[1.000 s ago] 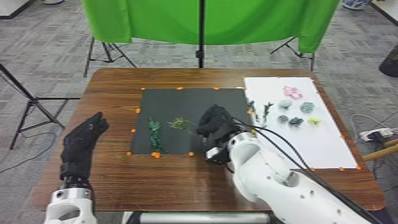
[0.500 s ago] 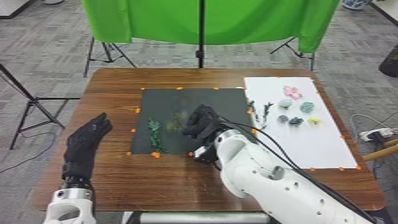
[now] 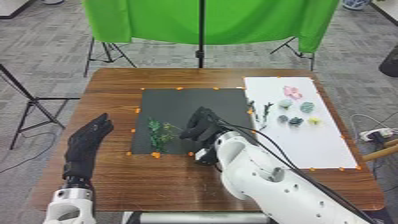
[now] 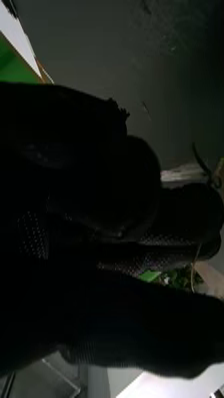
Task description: Arrange flowers
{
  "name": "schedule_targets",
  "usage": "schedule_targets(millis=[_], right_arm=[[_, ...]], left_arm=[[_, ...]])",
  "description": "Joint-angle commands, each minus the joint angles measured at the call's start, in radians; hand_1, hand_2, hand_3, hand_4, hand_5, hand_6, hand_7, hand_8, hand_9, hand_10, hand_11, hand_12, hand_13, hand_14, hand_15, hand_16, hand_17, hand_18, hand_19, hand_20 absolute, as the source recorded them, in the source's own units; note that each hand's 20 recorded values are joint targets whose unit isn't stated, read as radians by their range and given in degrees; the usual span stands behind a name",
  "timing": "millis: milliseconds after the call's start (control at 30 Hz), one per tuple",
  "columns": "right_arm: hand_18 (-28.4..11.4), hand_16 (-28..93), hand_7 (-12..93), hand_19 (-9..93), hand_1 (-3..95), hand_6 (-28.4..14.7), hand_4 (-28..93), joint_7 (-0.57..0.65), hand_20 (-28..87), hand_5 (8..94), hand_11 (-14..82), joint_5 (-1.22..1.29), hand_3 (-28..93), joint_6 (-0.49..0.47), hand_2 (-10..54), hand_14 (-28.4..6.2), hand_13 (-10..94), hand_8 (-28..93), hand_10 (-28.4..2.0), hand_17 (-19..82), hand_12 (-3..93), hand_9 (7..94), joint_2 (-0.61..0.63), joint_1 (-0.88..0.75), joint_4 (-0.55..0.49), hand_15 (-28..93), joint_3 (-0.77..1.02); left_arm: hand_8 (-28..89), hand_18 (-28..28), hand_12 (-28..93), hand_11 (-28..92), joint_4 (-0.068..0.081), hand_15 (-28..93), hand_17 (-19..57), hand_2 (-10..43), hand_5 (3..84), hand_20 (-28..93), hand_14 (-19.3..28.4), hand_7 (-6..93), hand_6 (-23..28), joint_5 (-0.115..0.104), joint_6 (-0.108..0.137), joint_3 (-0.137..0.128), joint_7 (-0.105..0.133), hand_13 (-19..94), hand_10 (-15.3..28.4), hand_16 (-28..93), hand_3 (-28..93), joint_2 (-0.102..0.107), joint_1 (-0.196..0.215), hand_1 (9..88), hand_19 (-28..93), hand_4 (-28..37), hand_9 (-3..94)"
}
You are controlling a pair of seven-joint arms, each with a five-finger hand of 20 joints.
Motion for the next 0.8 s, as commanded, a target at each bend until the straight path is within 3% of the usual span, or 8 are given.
schedule_targets(millis=[33, 100, 333, 467, 600, 800], right_arm=[[-9.8, 33, 18, 93, 46.6, -1.9, -15, -0.006, 48, 77.0, 32.6, 0.000, 52, -0.021, -9.5, -2.7, 93, -3, -12.4, 67, 25.5, 88.6, 0.001, -0.011, 0.004, 52, 0.013], [-9.8, 33, 17, 93, 43.4, -2.4, -19, -0.005, 48, 75.9, 32.6, 0.000, 58, -0.021, -9.5, -2.8, 93, -8, -12.5, 67, 25.4, 88.6, 0.002, -0.014, 0.004, 52, 0.014], [-10.0, 33, 15, 93, 40.9, -2.9, -19, -0.007, 47, 73.8, 32.4, 0.025, 58, -0.024, -9.5, -3.1, 93, -8, -12.9, 66, 25.2, 88.4, 0.007, -0.028, -0.001, 51, 0.039], [-10.2, 33, 14, 93, 34.2, -3.4, -16, -0.002, 47, 72.8, 32.2, 0.067, 60, -0.015, -9.5, -3.3, 93, -8, -13.2, 67, 25.2, 88.3, 0.019, -0.037, -0.016, 51, 0.048], [-10.7, 33, 13, 93, 29.4, -3.2, -14, 0.009, 47, 73.2, 31.7, 0.081, 60, -0.036, -2.4, -4.0, 94, -8, -13.6, 67, 25.0, 89.1, 0.030, -0.044, -0.034, 51, 0.051], [-11.0, 33, 13, 93, 33.4, -1.7, -13, 0.014, 47, 75.6, 31.1, 0.081, 57, -0.025, 3.0, -4.2, 94, -8, -13.6, 67, 25.0, 89.9, 0.026, -0.047, -0.030, 51, 0.049]], left_arm=[[-5, 11.4, 13, 15, 0.001, 20, 6.2, -5.0, 46.8, 20, 15.8, 8.0, 4.3, 0.008, -0.016, -0.002, -0.018, 32, 12.7, 2, 64, -0.007, 0.012, 29.1, 6, -18.6, 41.5], [-5, 11.4, 13, 15, 0.001, 20, 6.2, -5.0, 46.9, 20, 15.9, 8.0, 4.3, 0.009, -0.018, -0.002, -0.019, 32, 12.8, 2, 64, -0.007, 0.011, 29.1, 6, -18.6, 41.5], [-5, 11.5, 13, 15, 0.001, 20, 5.9, -5.0, 46.9, 20, 15.9, 8.1, 4.3, 0.009, -0.019, -0.005, -0.025, 32, 12.7, 2, 64, -0.006, 0.010, 29.1, 6, -18.6, 41.6], [-5, 11.5, 13, 15, 0.001, 20, 5.8, -4.9, 46.8, 20, 15.9, 8.0, 4.3, 0.010, -0.019, -0.005, -0.025, 32, 12.7, 2, 64, -0.007, 0.012, 29.1, 6, -18.6, 41.7], [-5, 11.6, 13, 15, 0.002, 20, 5.7, -4.9, 46.9, 20, 16.0, 8.1, 4.3, 0.010, -0.023, -0.006, -0.025, 32, 12.7, 2, 64, -0.008, 0.009, 29.1, 6, -18.6, 41.8], [-5, 11.6, 13, 15, 0.004, 20, 5.7, -4.9, 46.9, 20, 16.0, 8.1, 4.2, 0.011, -0.023, -0.004, -0.027, 32, 12.7, 2, 64, -0.009, 0.005, 29.0, 6, -18.5, 41.8]])
